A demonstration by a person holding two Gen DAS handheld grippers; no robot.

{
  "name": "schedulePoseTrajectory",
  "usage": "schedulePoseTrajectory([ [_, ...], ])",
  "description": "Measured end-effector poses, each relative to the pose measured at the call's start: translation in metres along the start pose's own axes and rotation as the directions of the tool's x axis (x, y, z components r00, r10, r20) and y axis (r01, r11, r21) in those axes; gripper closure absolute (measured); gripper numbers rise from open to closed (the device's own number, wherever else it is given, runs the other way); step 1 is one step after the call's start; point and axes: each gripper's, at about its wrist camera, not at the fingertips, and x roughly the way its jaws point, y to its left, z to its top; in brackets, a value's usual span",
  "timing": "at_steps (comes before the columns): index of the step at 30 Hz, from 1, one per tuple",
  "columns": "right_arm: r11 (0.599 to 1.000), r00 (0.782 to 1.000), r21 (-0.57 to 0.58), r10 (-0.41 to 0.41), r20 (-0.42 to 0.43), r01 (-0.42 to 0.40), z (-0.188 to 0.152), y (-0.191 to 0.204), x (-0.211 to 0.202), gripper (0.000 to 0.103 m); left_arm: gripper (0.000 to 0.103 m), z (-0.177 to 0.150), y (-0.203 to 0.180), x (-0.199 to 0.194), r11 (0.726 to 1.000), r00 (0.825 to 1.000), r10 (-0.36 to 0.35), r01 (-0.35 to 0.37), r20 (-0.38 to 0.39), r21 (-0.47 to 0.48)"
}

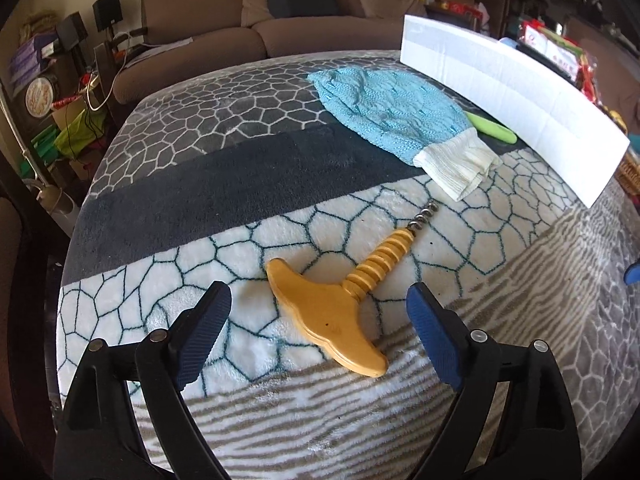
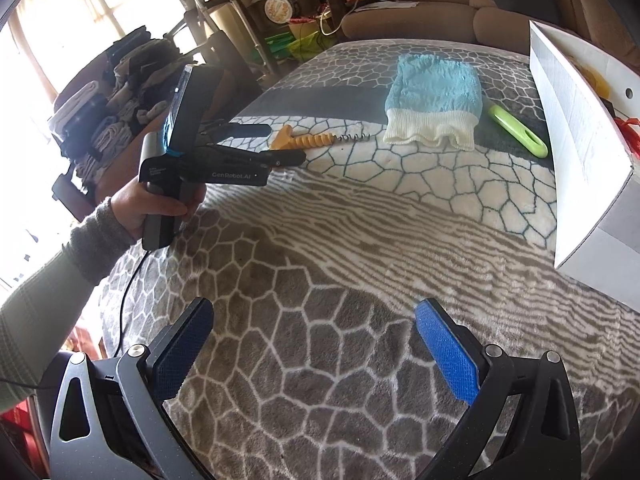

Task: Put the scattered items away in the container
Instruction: 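Move the left tool down to the yellow corkscrew handle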

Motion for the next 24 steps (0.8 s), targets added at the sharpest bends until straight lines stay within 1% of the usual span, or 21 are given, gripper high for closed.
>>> schedulePoseTrajectory([
  [3,1.0,1.0,0.001,0.005,-0.007,-0.005,-0.001,-0.001,0.001,0.0,0.015,0.005,0.006,-0.003,0.997,0.998,-0.059,0.061,0.037,-0.056],
  [5,1.0,1.0,0.007,0.01,-0.007,-0.009,-0.001,-0.002,0.0,0.0,0.015,0.009,0.005,-0.001,0.993,0.995,-0.09,0.092,0.04,-0.071],
  [7,1.0,1.0,0.017,0.021,-0.009,-0.021,-0.001,-0.004,0.0,0.0,0.015,0.01,-0.002,0.003,0.995,0.996,-0.089,0.09,0.019,-0.05],
  [9,0.999,1.0,0.028,0.027,-0.01,-0.027,-0.002,-0.005,0.0,0.0,0.015,0.009,-0.01,0.011,0.998,0.998,-0.064,0.064,-0.014,-0.025],
  [11,0.999,0.999,0.036,0.031,-0.008,-0.031,-0.002,-0.007,-0.001,0.0,0.015,0.009,-0.016,0.013,0.999,0.999,-0.034,0.034,-0.021,-0.005],
  [12,0.999,0.999,0.039,0.034,-0.007,-0.033,-0.002,-0.007,-0.002,0.0,0.015,0.009,-0.017,0.013,0.999,0.999,-0.037,0.037,-0.014,-0.01],
  [13,0.998,0.999,0.043,0.036,-0.006,-0.036,-0.002,-0.008,-0.002,0.0,0.015,0.009,-0.018,0.012,0.998,0.998,-0.062,0.061,-0.009,-0.024],
  [14,0.998,0.999,0.046,0.04,-0.004,-0.04,-0.002,-0.008,-0.003,0.0,0.015,0.008,-0.018,0.012,0.994,0.995,-0.1,0.099,-0.012,-0.043],
  [16,0.998,0.999,0.051,0.042,-0.003,-0.042,-0.001,-0.009,-0.004,0.0,0.015,0.005,-0.024,0.008,0.985,0.989,-0.149,0.146,-0.023,-0.089],
  [18,0.998,0.999,0.053,0.034,-0.002,-0.034,0.0,-0.011,-0.002,0.0,0.015,-0.002,-0.036,-0.001,0.97,0.975,-0.215,0.208,-0.051,-0.124],
  [20,0.998,1.0,0.061,0.024,0.001,-0.024,0.002,-0.014,-0.003,0.0,0.015,-0.009,-0.056,-0.01,0.955,0.956,-0.281,0.27,-0.086,-0.121],
  [22,0.997,1.0,0.075,0.015,0.008,-0.015,0.002,-0.019,-0.005,0.0,0.015,-0.018,-0.08,-0.018,0.944,0.94,-0.324,0.313,-0.11,-0.106],
  [23,0.996,1.0,0.084,0.011,0.013,-0.012,0.002,-0.022,-0.007,0.0,0.015,-0.024,-0.094,-0.021,0.94,0.932,-0.34,0.332,-0.126,-0.086],
  [24,0.996,1.0,0.094,0.009,0.02,-0.011,0.002,-0.024,-0.01,0.0,0.015,-0.028,-0.109,-0.025,0.94,0.93,-0.34,0.335,-0.142,-0.057],
])
